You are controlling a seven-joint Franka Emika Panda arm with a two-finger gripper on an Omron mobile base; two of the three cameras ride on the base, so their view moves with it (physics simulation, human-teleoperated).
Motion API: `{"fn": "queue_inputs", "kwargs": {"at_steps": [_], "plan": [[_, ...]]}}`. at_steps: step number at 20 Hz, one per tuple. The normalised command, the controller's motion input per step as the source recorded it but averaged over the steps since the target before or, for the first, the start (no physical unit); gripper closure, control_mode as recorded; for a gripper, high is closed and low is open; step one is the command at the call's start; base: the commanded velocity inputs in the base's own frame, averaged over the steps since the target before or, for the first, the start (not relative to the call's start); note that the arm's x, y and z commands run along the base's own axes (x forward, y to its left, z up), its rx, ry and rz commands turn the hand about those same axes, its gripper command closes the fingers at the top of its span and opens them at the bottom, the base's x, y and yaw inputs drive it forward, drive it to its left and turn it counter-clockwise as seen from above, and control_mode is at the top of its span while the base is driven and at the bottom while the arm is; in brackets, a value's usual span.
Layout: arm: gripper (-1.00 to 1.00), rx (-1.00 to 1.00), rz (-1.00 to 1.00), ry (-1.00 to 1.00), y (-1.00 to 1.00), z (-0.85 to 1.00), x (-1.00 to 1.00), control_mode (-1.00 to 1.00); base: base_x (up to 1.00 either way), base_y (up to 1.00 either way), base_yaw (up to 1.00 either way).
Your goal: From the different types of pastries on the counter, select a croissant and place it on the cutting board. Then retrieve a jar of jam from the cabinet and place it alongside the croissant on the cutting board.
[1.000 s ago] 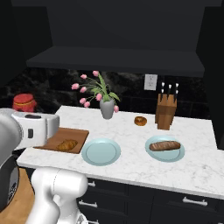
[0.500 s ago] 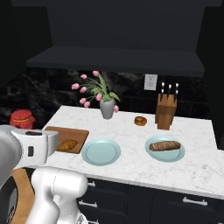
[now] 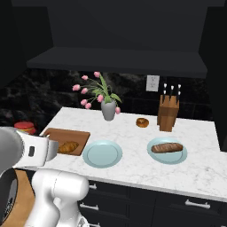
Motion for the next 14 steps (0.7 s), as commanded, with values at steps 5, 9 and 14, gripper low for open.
{"fn": "queue_inputs", "kwargs": {"at_steps": [5,9,14], "plan": [[1.00,0.00,0.00,0.22,0.25,-0.24,0.11,-1.00,0.00,0.00,0.00],[1.00,0.00,0.00,0.18,0.15,-0.26,0.23,-1.00,0.00,0.00,0.00],[1.00,0.00,0.00,0.03,0.02,-0.25,0.25,-1.00,0.00,0.00,0.00]]}}
